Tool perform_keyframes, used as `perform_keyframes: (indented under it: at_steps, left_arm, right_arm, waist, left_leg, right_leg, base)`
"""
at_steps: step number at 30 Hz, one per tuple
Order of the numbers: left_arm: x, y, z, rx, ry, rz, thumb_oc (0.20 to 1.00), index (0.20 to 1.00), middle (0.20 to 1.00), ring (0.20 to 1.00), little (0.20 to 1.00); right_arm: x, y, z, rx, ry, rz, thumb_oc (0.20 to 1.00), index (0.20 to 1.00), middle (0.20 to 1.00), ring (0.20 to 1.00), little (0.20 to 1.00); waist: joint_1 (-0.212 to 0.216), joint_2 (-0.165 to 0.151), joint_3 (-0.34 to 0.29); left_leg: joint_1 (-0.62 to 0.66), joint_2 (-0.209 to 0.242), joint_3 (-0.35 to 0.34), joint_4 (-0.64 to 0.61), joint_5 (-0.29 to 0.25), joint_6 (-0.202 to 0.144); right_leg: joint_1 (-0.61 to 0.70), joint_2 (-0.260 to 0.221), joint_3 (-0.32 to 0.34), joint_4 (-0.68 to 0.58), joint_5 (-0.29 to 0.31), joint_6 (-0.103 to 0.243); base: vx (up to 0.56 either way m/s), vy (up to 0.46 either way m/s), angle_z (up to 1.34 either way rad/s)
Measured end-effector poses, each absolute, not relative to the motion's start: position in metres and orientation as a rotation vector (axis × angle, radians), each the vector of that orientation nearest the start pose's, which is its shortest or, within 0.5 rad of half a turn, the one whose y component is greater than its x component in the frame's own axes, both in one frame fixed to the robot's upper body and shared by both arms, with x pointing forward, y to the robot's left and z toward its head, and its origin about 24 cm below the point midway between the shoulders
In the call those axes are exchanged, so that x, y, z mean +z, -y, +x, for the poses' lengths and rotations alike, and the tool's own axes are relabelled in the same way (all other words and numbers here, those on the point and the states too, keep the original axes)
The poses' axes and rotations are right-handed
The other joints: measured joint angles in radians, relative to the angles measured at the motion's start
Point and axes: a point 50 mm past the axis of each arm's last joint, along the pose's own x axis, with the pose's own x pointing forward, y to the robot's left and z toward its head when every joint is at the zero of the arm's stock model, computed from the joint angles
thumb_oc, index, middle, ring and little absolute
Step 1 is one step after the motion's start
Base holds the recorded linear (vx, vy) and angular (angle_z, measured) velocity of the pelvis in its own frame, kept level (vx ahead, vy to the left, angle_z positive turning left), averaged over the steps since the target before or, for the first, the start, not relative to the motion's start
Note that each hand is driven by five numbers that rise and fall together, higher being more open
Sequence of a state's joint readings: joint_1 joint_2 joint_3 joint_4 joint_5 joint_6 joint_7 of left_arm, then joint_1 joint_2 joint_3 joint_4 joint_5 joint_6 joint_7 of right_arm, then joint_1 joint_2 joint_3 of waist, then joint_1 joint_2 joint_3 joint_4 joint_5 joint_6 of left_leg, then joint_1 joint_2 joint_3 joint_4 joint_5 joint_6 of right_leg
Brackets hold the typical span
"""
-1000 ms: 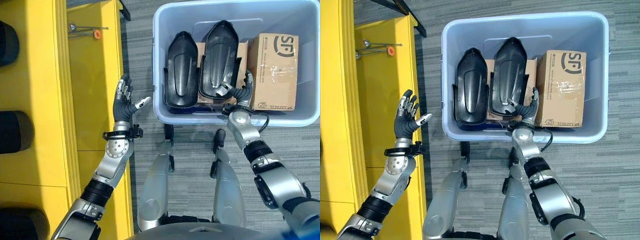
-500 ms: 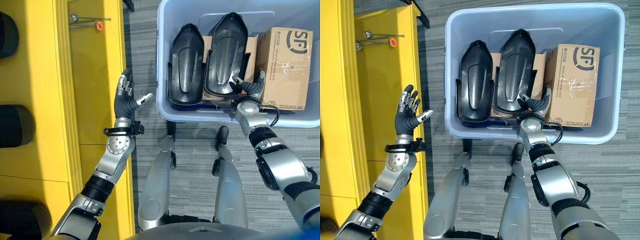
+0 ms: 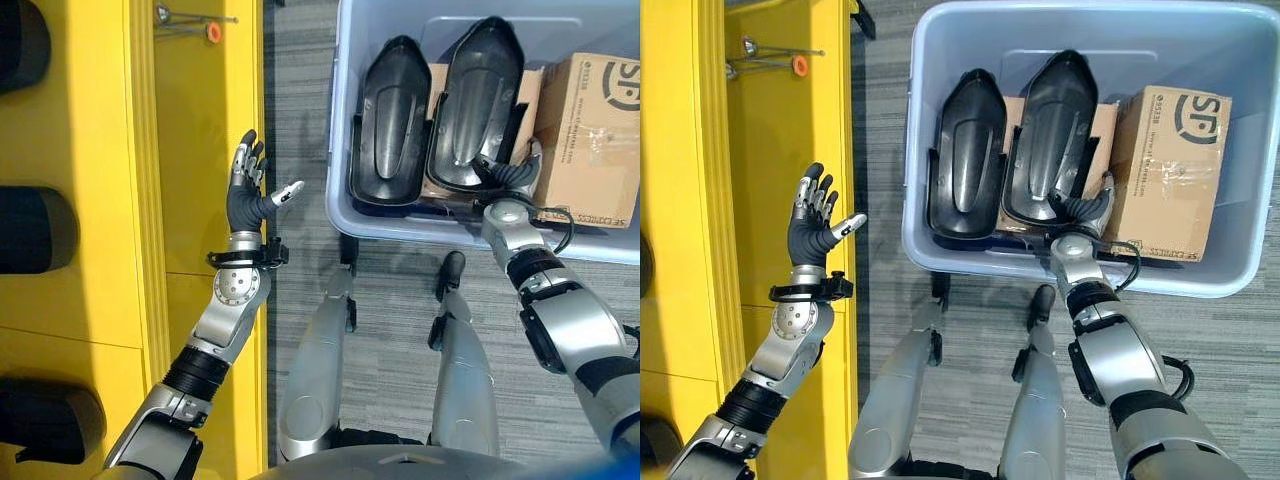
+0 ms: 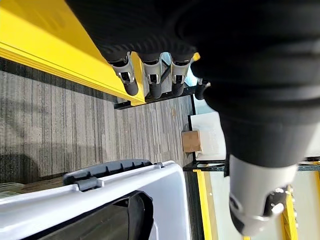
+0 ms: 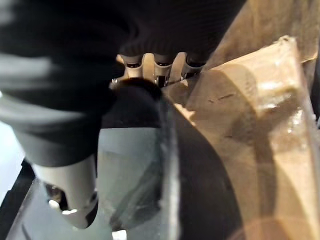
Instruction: Move parts from the plastic box to the shelf.
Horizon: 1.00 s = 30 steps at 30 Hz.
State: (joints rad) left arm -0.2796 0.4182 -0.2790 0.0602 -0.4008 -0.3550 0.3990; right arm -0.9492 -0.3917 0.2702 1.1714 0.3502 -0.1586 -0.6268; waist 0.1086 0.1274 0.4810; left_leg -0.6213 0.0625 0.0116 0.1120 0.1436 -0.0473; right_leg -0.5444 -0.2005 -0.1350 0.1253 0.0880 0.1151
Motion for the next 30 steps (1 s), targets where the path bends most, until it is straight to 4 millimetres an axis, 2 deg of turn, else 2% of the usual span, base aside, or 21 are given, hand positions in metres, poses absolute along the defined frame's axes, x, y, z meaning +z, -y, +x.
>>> perform_keyframes:
  at_steps: [5, 11, 12, 13, 20, 24, 30]
  left_arm:
    - [0.126, -0.167, 0.291, 0.071, 0.450, -0.082, 1.000, 1.000, 1.000, 1.000, 1.000]
    - [0.126, -0.161, 0.291, 0.044, 0.447, -0.076, 1.000, 1.000, 1.000, 1.000, 1.000]
    - [0.126, -0.160, 0.291, 0.042, 0.450, -0.076, 1.000, 1.000, 1.000, 1.000, 1.000]
    - [0.126, -0.160, 0.291, 0.042, 0.449, -0.076, 1.000, 1.000, 1.000, 1.000, 1.000]
    - [0.125, -0.160, 0.291, 0.043, 0.447, -0.075, 1.000, 1.000, 1.000, 1.000, 1.000]
    - [0.126, -0.160, 0.291, 0.042, 0.448, -0.075, 1.000, 1.000, 1.000, 1.000, 1.000]
    - [0.126, -0.160, 0.291, 0.044, 0.451, -0.075, 1.000, 1.000, 1.000, 1.000, 1.000]
  right_arm:
    - [0.117, 0.241, 0.390, -0.673, -0.044, -0.268, 1.000, 1.000, 1.000, 1.000, 1.000]
    - [0.124, 0.249, 0.391, -0.716, -0.056, -0.283, 1.000, 1.000, 1.000, 1.000, 1.000]
    - [0.123, 0.249, 0.391, -0.716, -0.062, -0.295, 0.266, 0.266, 0.266, 0.266, 0.266]
    - [0.123, 0.250, 0.391, -0.716, -0.062, -0.302, 0.200, 0.200, 0.200, 0.200, 0.200]
    - [0.134, 0.267, 0.390, -0.762, -0.062, -0.348, 0.200, 0.200, 0.200, 0.200, 0.200]
    - [0.139, 0.271, 0.390, -0.771, -0.051, -0.364, 0.200, 0.200, 0.200, 0.200, 0.200]
    - [0.135, 0.271, 0.388, -0.767, -0.051, -0.380, 0.200, 0.200, 0.200, 0.200, 0.200]
  waist:
    - [0.004, 0.000, 0.000]
    - [0.015, -0.001, -0.001]
    - [0.016, -0.001, -0.001]
    - [0.017, -0.001, -0.001]
    - [0.017, 0.000, -0.001]
    - [0.016, 0.001, -0.002]
    - [0.014, 0.000, -0.002]
  left_leg:
    - [-0.006, -0.012, -0.016, 0.010, 0.000, 0.001]
    - [-0.038, -0.016, -0.022, 0.031, -0.004, -0.003]
    - [-0.041, -0.017, -0.024, 0.035, -0.004, -0.003]
    - [-0.043, -0.017, -0.024, 0.036, -0.004, -0.003]
    - [-0.045, -0.020, -0.021, 0.041, -0.005, 0.000]
    - [-0.045, -0.020, -0.021, 0.043, -0.004, 0.002]
    - [-0.041, -0.020, -0.021, 0.048, -0.003, 0.008]
  right_leg:
    - [-0.008, -0.011, -0.006, 0.030, -0.017, 0.003]
    - [-0.046, -0.020, -0.012, 0.075, -0.031, 0.003]
    - [-0.053, -0.021, -0.011, 0.089, -0.038, 0.000]
    - [-0.057, -0.022, -0.010, 0.095, -0.043, -0.001]
    - [-0.074, -0.024, 0.006, 0.118, -0.049, -0.003]
    - [-0.075, -0.024, 0.007, 0.121, -0.050, -0.003]
    - [-0.069, -0.025, 0.004, 0.127, -0.051, 0.001]
  base:
    - [0.00, 0.006, 0.08]
    - [0.00, 0.012, 0.05]
    - [0.00, 0.000, 0.00]
    - [0.00, 0.000, 0.00]
    - [0.00, 0.002, -0.02]
    - [0.00, 0.000, 0.00]
    - [0.00, 0.000, 0.00]
